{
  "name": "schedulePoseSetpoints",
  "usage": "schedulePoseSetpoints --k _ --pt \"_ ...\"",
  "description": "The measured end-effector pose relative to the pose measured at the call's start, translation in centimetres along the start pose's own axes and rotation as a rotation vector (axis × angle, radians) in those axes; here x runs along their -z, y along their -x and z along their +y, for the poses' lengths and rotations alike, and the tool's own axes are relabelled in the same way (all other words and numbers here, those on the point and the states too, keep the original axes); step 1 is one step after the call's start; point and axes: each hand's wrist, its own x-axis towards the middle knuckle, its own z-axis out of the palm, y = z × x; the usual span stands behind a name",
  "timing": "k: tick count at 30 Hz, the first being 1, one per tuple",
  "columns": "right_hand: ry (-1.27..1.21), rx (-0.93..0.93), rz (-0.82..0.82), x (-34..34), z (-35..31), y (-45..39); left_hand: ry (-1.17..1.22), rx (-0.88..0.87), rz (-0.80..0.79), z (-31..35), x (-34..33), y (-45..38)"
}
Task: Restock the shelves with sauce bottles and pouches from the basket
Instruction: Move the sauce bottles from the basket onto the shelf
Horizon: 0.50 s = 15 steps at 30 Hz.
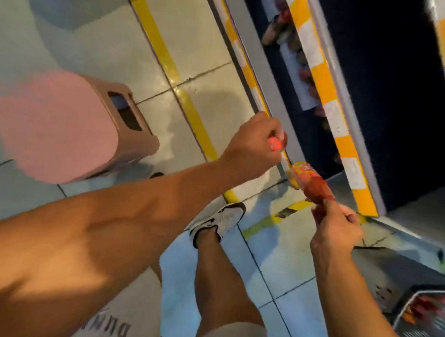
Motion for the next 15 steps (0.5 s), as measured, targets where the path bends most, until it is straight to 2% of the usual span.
schedulePoseSetpoints --k 4,9,15 --pt "-0.023 0.081 -0.005 -1.1 1.8 -4.5 0.030 -0.049 -0.006 -3.7 -5.6 -3.3" --pt "-0.004 0.106 0.031 -1.9 4.0 -9.3 -0.015 0.009 -0.150 -6.1 -11.2 -7.4" --pt "0.087 0.200 0.045 -2.5 6.2 -12.7 0.048 -0.026 -0.209 -6.9 -14.8 -10.5"
